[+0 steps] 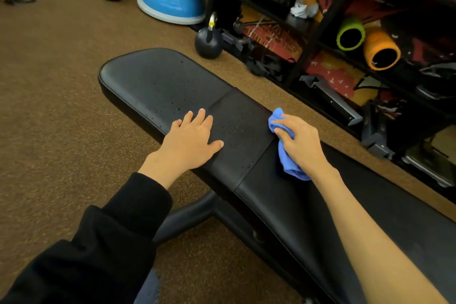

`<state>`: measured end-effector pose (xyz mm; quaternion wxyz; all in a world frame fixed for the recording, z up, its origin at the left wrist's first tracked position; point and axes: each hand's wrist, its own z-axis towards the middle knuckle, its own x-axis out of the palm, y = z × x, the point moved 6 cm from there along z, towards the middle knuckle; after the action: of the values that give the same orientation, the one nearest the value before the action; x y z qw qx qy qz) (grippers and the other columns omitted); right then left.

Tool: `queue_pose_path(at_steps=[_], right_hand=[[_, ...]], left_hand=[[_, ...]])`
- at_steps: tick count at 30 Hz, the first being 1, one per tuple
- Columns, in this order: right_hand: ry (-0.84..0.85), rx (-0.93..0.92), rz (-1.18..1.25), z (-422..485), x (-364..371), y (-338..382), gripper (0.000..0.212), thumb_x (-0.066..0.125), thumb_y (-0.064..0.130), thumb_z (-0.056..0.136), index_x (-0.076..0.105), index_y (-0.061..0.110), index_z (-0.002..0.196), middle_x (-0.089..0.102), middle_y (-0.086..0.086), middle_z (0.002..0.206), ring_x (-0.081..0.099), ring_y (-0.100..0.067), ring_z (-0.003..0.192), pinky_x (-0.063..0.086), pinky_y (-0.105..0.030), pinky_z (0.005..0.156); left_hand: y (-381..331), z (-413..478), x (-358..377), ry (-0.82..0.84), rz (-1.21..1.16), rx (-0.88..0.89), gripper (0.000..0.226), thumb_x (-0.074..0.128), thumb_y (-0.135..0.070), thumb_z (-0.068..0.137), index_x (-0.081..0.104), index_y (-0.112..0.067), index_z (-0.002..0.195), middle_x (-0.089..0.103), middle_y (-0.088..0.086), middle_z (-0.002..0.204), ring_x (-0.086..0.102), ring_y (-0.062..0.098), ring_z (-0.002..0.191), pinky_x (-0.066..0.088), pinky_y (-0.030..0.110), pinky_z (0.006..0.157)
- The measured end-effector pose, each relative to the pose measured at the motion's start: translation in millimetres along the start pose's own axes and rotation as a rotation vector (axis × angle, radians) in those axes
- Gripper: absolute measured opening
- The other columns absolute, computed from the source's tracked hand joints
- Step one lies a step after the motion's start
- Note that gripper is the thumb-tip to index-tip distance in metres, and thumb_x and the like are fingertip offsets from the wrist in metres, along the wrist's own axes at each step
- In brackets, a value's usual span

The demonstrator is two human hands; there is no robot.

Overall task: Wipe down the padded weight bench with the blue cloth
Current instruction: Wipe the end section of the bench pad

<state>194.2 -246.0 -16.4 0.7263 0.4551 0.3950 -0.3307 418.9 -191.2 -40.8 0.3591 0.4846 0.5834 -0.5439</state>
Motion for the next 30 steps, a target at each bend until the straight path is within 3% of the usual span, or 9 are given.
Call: queue_pose_path(at_steps=[4, 6, 9, 12, 18, 24, 30], right_hand=[[0.138, 0.211, 0.075, 39.4, 11.6, -14.3, 0.044, 0.052, 0.025, 0.095, 0.043, 0.019, 0.137, 0.047, -0.009, 0.139, 0.042, -0.028, 0.129, 0.031, -0.026, 0.091], [0.170, 0.318, 0.098, 57.7, 21.1, -20.3, 0.050, 0.052, 0.032, 0.096, 0.037, 0.017, 0.141, 0.041, -0.014, 0.143, 0.041, -0.031, 0.129, 0.032, -0.028, 0.087], [0.159, 0.291, 0.077, 76.5, 35.1, -10.8, 0.045, 0.051, 0.032, 0.096, 0.044, 0.014, 0.137, 0.045, -0.015, 0.139, 0.044, -0.030, 0.126, 0.033, -0.028, 0.086], [0.166, 0.134, 0.076, 77.1, 41.0, 12.7, 0.033, 0.050, 0.026, 0.096, 0.055, 0.014, 0.126, 0.054, -0.008, 0.131, 0.047, -0.026, 0.122, 0.035, -0.029, 0.092], [0.184, -0.061, 0.062, 36.6, 20.7, 20.3, 0.029, 0.054, 0.019, 0.095, 0.062, 0.017, 0.123, 0.055, -0.001, 0.135, 0.047, -0.016, 0.126, 0.029, -0.018, 0.098], [0.167, -0.033, 0.060, 37.2, 12.4, 2.4, 0.025, 0.056, 0.018, 0.094, 0.065, 0.021, 0.117, 0.058, 0.003, 0.130, 0.049, -0.013, 0.122, 0.029, -0.016, 0.096], [0.212, 0.128, 0.039, 90.5, 39.5, -1.7, 0.021, 0.048, 0.017, 0.096, 0.060, 0.011, 0.112, 0.059, -0.010, 0.118, 0.052, -0.027, 0.109, 0.040, -0.034, 0.084]], left_hand=[[-0.7, 1.9, 1.0, 0.021, 0.012, 0.001, 0.071, 0.035, -0.051, 0.097, 0.008, -0.014, 0.152, 0.001, 0.008, 0.161, 0.003, 0.033, 0.147, 0.013, 0.049, 0.117], [-2.1, 3.2, 1.4, 0.019, 0.017, -0.005, 0.070, 0.035, -0.051, 0.097, 0.010, -0.014, 0.152, 0.002, 0.008, 0.160, 0.004, 0.035, 0.146, 0.014, 0.050, 0.117], [-2.5, 4.7, 2.3, 0.014, 0.014, -0.011, 0.070, 0.035, -0.052, 0.097, 0.011, -0.014, 0.151, 0.002, 0.007, 0.160, 0.004, 0.035, 0.146, 0.013, 0.050, 0.116], [-1.2, 6.1, 2.2, 0.001, 0.019, -0.006, 0.071, 0.034, -0.053, 0.096, 0.011, -0.015, 0.152, 0.002, 0.007, 0.160, 0.005, 0.034, 0.146, 0.014, 0.049, 0.115], [0.6, 5.4, 2.9, -0.004, 0.022, 0.010, 0.072, 0.033, -0.055, 0.096, 0.010, -0.015, 0.152, 0.001, 0.006, 0.161, 0.004, 0.033, 0.146, 0.013, 0.048, 0.116], [0.8, 3.8, 3.5, 0.008, 0.009, 0.024, 0.072, 0.033, -0.053, 0.097, 0.007, -0.015, 0.152, -0.001, 0.006, 0.161, 0.001, 0.032, 0.147, 0.010, 0.048, 0.117], [-1.5, 5.8, 4.2, 0.009, 0.033, 0.006, 0.071, 0.032, -0.053, 0.097, 0.008, -0.014, 0.152, -0.001, 0.007, 0.161, 0.001, 0.035, 0.146, 0.011, 0.049, 0.116]])
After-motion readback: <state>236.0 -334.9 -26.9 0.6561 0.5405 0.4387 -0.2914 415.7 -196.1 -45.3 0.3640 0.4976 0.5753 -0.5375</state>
